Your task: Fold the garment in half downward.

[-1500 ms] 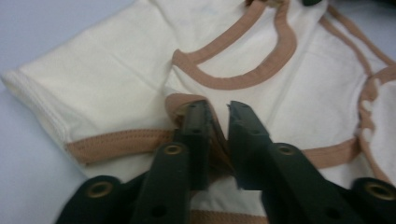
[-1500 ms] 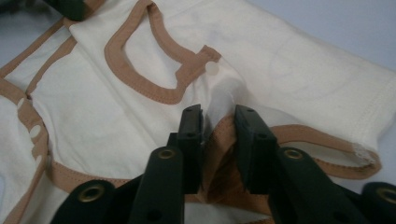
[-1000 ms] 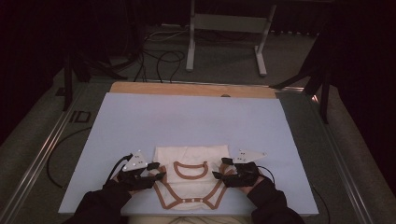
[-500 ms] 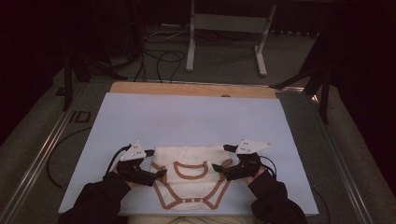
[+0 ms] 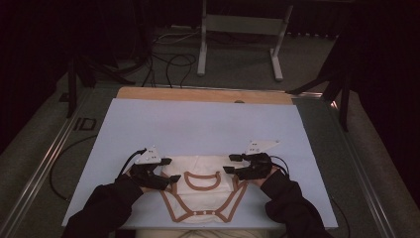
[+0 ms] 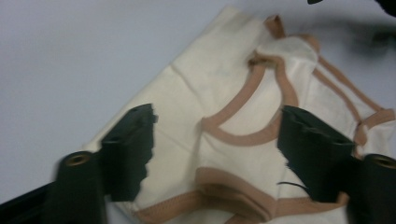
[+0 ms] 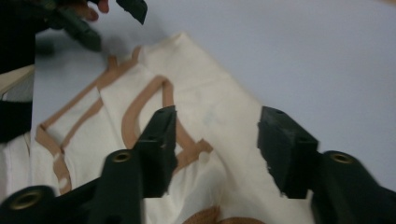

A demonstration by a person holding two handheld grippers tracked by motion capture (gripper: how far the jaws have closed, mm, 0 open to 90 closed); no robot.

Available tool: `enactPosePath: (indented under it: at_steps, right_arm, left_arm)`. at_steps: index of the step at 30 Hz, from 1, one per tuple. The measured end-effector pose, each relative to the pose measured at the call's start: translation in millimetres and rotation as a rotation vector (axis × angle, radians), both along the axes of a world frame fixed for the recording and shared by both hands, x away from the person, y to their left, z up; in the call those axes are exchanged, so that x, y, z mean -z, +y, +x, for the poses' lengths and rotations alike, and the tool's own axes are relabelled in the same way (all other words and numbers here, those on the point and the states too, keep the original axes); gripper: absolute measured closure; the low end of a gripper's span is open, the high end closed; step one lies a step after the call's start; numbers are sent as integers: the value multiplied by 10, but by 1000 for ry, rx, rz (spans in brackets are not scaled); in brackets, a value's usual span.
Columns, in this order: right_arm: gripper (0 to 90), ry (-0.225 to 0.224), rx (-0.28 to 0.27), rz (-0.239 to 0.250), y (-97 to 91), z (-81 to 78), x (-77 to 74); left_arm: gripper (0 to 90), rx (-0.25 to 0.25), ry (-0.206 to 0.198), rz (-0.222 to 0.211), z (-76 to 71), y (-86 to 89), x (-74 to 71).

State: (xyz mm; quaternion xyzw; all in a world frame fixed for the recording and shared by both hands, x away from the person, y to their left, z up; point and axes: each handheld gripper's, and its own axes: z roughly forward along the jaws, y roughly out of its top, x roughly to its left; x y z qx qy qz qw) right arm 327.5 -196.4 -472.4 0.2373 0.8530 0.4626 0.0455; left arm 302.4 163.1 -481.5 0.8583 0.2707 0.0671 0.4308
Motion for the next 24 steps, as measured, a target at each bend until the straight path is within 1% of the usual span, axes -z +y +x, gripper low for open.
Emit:
enactPosePath:
  at_steps: [1,2,3,5,6,8,9,10,12,14,15,16,17,19,20,21,24]
  right_arm:
    - [571,9,-7,-9,9,12,25]
    - [592,13,-11,-24,24,20,57]
    - [618,21,-20,-37,36,29,87]
    - [650,30,-19,-54,58,49,150]
    - [661,40,-23,-58,63,60,178]
    - [679,62,-23,-71,81,81,232]
    - [681,67,-26,-80,93,90,264]
    - [687,74,-23,-85,101,93,282]
    - [702,84,-21,-102,113,107,323]
    - [713,96,-21,-109,114,117,359]
    - [718,100,-21,-111,117,122,376]
    - [719,103,-20,-117,114,125,390]
    - [719,113,-18,-118,113,129,404]
    - [730,118,-18,-122,109,135,427]
    - [739,125,-20,-120,109,137,436]
    - [740,130,-22,-122,112,134,441]
    - [757,139,-34,-142,132,132,464]
  left_arm:
    - [395,8,16,-1,16,0,16]
    - [449,13,30,6,37,-6,35]
    - [463,14,36,10,50,-12,53]
    - [530,21,52,23,80,-30,91]
    - [532,22,61,33,96,-38,109]
    - [585,22,83,49,128,-57,146]
    - [593,27,89,55,135,-61,157]
    - [617,26,102,53,142,-69,175]
    - [631,19,109,71,156,-83,210]
    - [649,17,112,100,162,-99,244]
    - [660,20,116,105,164,-108,261]
    - [663,20,122,102,163,-115,275]
    - [681,26,128,109,168,-116,284]
    - [692,29,131,114,167,-129,304]
    - [713,32,135,114,168,-135,312]
    - [723,39,135,122,169,-141,319]
    - [752,30,140,117,177,-158,332]
